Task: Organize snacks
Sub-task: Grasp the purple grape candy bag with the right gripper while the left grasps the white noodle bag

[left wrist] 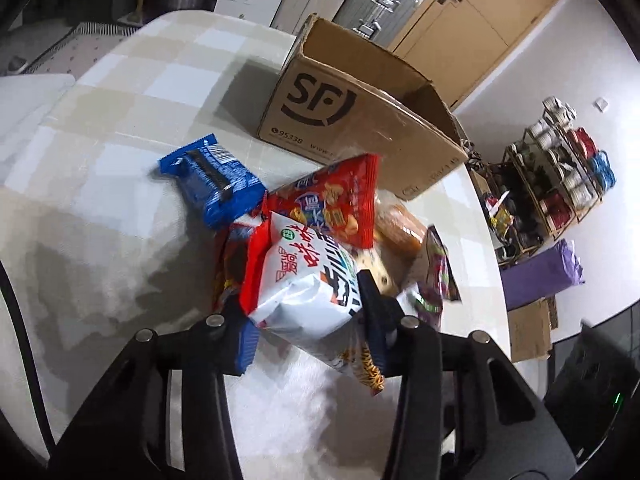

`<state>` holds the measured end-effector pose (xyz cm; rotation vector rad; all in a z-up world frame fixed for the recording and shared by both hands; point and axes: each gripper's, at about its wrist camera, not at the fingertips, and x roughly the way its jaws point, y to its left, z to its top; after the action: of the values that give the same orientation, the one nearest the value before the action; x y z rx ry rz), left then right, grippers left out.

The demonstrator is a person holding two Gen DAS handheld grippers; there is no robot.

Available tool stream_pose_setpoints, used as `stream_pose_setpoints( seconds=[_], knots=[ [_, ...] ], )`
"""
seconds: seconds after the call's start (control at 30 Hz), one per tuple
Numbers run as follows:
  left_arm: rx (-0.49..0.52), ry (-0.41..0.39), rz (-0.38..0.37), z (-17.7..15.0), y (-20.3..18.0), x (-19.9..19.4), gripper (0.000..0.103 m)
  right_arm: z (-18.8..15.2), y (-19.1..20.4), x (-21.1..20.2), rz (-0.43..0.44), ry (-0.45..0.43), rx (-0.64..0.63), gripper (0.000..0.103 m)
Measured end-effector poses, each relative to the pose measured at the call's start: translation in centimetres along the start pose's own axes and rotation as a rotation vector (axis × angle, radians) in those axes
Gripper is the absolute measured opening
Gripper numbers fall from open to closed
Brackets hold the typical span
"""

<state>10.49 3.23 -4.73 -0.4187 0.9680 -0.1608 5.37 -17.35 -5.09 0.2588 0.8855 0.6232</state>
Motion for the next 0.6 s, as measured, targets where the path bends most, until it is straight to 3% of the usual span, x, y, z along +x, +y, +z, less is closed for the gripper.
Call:
stream_pose_setpoints(
  seconds=[0.13, 0.27, 0.6],
  knots=[
    [0.039, -0.042, -0.007, -1.5, 0.1, -2.5, 0.04, 0.3, 0.1, -0.4, -0.007, -0.03, -0.003, 0.043],
    [0.122, -0.091, 0.036, -3.5, -1.0, -4.6, 0.04, 0.3, 0.2, -0.5, -0.015, -0.043, 0.007, 0.043],
    [0.251, -0.107, 0.061, -7.5, -3.9, -5.9, 0.04, 0.9, 0.0, -0.2, -0.033, -0.057, 0.014, 0.043]
  ],
)
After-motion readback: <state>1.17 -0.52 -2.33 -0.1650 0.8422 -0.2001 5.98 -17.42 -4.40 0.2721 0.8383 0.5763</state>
